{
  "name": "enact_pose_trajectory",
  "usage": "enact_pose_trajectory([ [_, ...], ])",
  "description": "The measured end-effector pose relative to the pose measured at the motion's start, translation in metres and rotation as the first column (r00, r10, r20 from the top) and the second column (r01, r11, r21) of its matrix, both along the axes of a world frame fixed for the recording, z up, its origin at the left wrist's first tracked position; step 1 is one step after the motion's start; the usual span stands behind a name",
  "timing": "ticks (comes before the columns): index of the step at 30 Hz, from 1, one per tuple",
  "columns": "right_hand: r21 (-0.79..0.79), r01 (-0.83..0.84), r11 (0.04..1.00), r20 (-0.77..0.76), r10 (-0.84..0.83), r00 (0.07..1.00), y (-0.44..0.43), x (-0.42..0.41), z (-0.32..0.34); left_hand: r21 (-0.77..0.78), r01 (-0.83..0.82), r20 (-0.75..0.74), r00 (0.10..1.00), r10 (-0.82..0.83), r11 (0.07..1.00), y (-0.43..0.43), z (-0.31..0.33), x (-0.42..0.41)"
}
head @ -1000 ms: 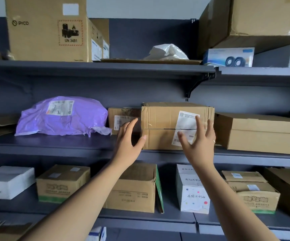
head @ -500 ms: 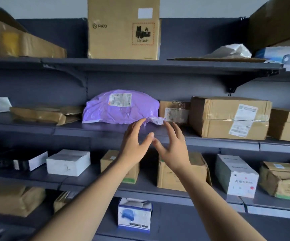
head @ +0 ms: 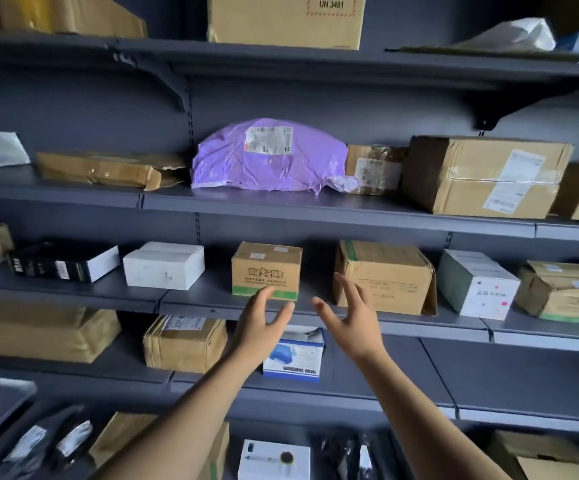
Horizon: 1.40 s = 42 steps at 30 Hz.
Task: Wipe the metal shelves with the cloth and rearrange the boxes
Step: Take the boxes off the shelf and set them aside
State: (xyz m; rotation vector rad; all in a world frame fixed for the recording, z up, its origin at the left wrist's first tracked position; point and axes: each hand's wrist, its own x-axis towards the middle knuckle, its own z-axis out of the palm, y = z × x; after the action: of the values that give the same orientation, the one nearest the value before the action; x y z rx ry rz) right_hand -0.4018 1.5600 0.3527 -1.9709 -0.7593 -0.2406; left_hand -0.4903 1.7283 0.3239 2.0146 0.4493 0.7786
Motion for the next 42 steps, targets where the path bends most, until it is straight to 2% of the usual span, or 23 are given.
enact_pose_trajectory([
  [4, -0.126, 0.044, 0.991, -0.144, -0.063, 0.988, -0.006, 0.001, -0.056, -0.124, 0.006, -0.120, 0.993, -0.021, 0.992, -0.005, -0.050, 0.004],
  [9, -0.241, 0.028, 0.970, -0.277, -0.097, 0.956, 0.001, 0.022, -0.114, -0.128, -0.044, -0.223, 0.975, 0.015, 0.991, 0.009, -0.098, 0.020],
  [16, -0.317, -0.003, 0.948, -0.395, -0.129, 0.910, 0.024, 0.075, -0.174, -0.117, -0.082, -0.356, 0.934, 0.035, 0.990, 0.039, -0.151, 0.062],
  [24, -0.399, -0.017, 0.917, -0.371, -0.144, 0.917, 0.063, 0.142, -0.223, -0.067, -0.078, -0.418, 0.908, 0.043, 0.995, 0.085, -0.220, 0.122],
  [33, -0.405, -0.058, 0.912, -0.371, -0.106, 0.923, 0.098, 0.185, -0.275, -0.069, -0.074, -0.294, 0.954, 0.051, 0.995, 0.118, -0.271, 0.168],
  [37, -0.458, -0.058, 0.887, -0.299, -0.093, 0.950, 0.108, 0.189, -0.284, -0.131, -0.020, -0.246, 0.969, -0.013, 0.991, 0.118, -0.284, 0.184],
  [42, -0.486, 0.003, 0.874, -0.246, -0.140, 0.959, 0.108, 0.177, -0.288, -0.099, -0.074, -0.232, 0.971, 0.049, 0.992, 0.099, -0.294, 0.180],
])
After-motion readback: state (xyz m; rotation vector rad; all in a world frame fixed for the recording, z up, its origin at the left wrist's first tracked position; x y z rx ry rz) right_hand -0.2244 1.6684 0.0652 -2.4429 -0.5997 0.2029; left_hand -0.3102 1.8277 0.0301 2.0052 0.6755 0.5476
